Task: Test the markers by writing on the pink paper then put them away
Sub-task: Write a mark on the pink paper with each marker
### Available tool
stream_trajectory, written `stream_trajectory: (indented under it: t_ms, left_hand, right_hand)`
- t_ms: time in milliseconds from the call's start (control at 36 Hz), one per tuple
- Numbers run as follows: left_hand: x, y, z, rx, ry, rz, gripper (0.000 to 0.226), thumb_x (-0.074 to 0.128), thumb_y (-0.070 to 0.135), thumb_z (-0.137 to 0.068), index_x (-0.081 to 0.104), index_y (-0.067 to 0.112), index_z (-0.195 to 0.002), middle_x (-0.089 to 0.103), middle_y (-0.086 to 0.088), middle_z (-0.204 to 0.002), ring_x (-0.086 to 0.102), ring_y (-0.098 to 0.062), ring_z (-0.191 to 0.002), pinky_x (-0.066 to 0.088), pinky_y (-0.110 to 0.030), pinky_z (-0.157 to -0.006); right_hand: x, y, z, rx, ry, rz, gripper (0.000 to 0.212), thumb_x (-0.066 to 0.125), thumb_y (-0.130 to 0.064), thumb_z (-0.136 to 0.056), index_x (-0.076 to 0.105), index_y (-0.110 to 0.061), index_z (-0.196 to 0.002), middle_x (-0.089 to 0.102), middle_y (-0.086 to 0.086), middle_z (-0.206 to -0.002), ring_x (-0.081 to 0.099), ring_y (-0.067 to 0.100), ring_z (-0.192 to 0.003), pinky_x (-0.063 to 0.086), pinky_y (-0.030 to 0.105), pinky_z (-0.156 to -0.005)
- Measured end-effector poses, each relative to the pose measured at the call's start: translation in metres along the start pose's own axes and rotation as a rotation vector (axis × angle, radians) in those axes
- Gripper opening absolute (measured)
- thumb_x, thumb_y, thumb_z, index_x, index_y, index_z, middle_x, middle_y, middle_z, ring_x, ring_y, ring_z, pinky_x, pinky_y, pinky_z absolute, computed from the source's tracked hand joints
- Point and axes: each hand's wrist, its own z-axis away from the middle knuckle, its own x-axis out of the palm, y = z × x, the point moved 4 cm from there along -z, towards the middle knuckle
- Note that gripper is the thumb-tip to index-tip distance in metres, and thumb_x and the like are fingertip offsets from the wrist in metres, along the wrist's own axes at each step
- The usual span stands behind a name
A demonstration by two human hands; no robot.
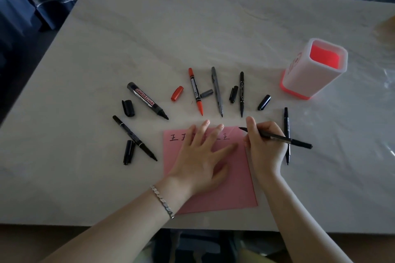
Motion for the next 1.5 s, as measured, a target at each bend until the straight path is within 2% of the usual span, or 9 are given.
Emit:
stream_trajectory:
  t_ms: [83, 306, 389, 500, 667, 833, 1167, 1333, 1500]
  left_hand:
    - [0.0, 0.0, 0.0, -0.002, -0.017, 0.0, 0.05, 0.035, 0.048, -0.081, 0.046, 0.039, -0.129, 0.036, -0.01, -0.147, 0.023, -0.041, -0.136, 0.01, -0.053, -0.109]
    - [0.0, 0.001, 0.0, -0.01, -0.025, 0.036, 0.05, 0.033, 0.048, -0.082, 0.047, 0.039, -0.129, 0.034, -0.009, -0.148, 0.019, -0.04, -0.138, 0.007, -0.053, -0.111]
    - [-0.001, 0.001, 0.0, -0.01, -0.026, 0.032, 0.051, 0.031, 0.049, -0.082, 0.046, 0.039, -0.13, 0.033, -0.01, -0.148, 0.017, -0.04, -0.138, 0.004, -0.052, -0.112]
    - [-0.003, 0.002, 0.001, -0.012, -0.041, 0.024, 0.056, 0.023, 0.052, -0.082, 0.036, 0.042, -0.135, 0.019, -0.006, -0.154, 0.001, -0.035, -0.141, -0.006, -0.048, -0.113]
    - [-0.004, 0.002, 0.001, -0.01, -0.058, 0.012, 0.058, 0.02, 0.053, -0.081, 0.034, 0.043, -0.136, 0.015, -0.005, -0.155, -0.003, -0.034, -0.141, -0.009, -0.047, -0.112]
    - [-0.003, 0.002, 0.0, -0.005, -0.03, 0.022, 0.054, 0.026, 0.051, -0.081, 0.041, 0.04, -0.133, 0.024, -0.008, -0.152, 0.006, -0.036, -0.141, -0.007, -0.047, -0.112]
    - [-0.001, 0.001, 0.0, -0.021, -0.002, 0.046, 0.05, 0.034, 0.048, -0.081, 0.047, 0.038, -0.129, 0.035, -0.01, -0.147, 0.018, -0.038, -0.138, 0.002, -0.048, -0.112]
    - [0.0, 0.001, -0.001, -0.012, 0.002, 0.036, 0.05, 0.035, 0.048, -0.081, 0.047, 0.038, -0.128, 0.038, -0.011, -0.145, 0.022, -0.039, -0.136, 0.004, -0.048, -0.11]
    - [-0.002, 0.001, 0.0, -0.016, -0.018, 0.031, 0.054, 0.028, 0.05, -0.082, 0.04, 0.041, -0.133, 0.025, -0.007, -0.152, 0.007, -0.035, -0.141, -0.007, -0.046, -0.111]
  right_hand:
    - [0.0, 0.003, 0.0, -0.017, 0.017, 0.027, 0.037, 0.066, -0.028, -0.082, 0.047, -0.02, -0.051, 0.056, 0.019, -0.052, 0.05, 0.025, -0.049, 0.045, 0.038, -0.055]
    - [0.001, 0.007, 0.001, -0.063, 0.01, 0.077, 0.037, 0.062, -0.017, -0.083, 0.045, -0.005, -0.052, 0.053, 0.022, -0.052, 0.044, 0.02, -0.049, 0.039, 0.032, -0.05]
    - [0.002, 0.011, -0.001, -0.062, -0.001, 0.092, 0.037, 0.064, -0.018, -0.082, 0.047, -0.009, -0.05, 0.051, -0.001, -0.044, 0.043, 0.01, -0.047, 0.038, 0.027, -0.05]
    - [0.003, 0.013, -0.002, -0.079, -0.03, 0.122, 0.036, 0.065, -0.02, -0.082, 0.049, -0.014, -0.05, 0.05, -0.008, -0.043, 0.044, 0.006, -0.045, 0.034, 0.014, -0.047]
    - [0.005, 0.01, -0.001, -0.121, -0.053, 0.167, 0.032, 0.066, -0.021, -0.081, 0.055, -0.007, -0.055, 0.051, -0.005, -0.048, 0.046, 0.009, -0.049, 0.038, 0.024, -0.052]
    - [0.003, 0.011, -0.001, -0.157, 0.002, 0.177, 0.032, 0.064, -0.017, -0.082, 0.054, -0.005, -0.054, 0.049, -0.003, -0.046, 0.045, 0.01, -0.049, 0.033, 0.014, -0.048]
    - [0.004, 0.015, -0.003, -0.116, -0.013, 0.166, 0.036, 0.064, -0.012, -0.079, 0.045, -0.011, -0.049, 0.041, -0.007, -0.04, 0.038, 0.008, -0.044, 0.03, 0.017, -0.047]
    - [0.003, 0.016, -0.004, -0.106, -0.01, 0.142, 0.038, 0.064, -0.012, -0.077, 0.042, -0.014, -0.046, 0.047, -0.011, -0.041, 0.039, 0.007, -0.043, 0.03, 0.016, -0.046]
    - [0.004, 0.012, -0.003, -0.128, 0.002, 0.15, 0.033, 0.064, -0.012, -0.079, 0.047, -0.006, -0.05, 0.043, -0.002, -0.043, 0.04, 0.011, -0.047, 0.032, 0.021, -0.048]
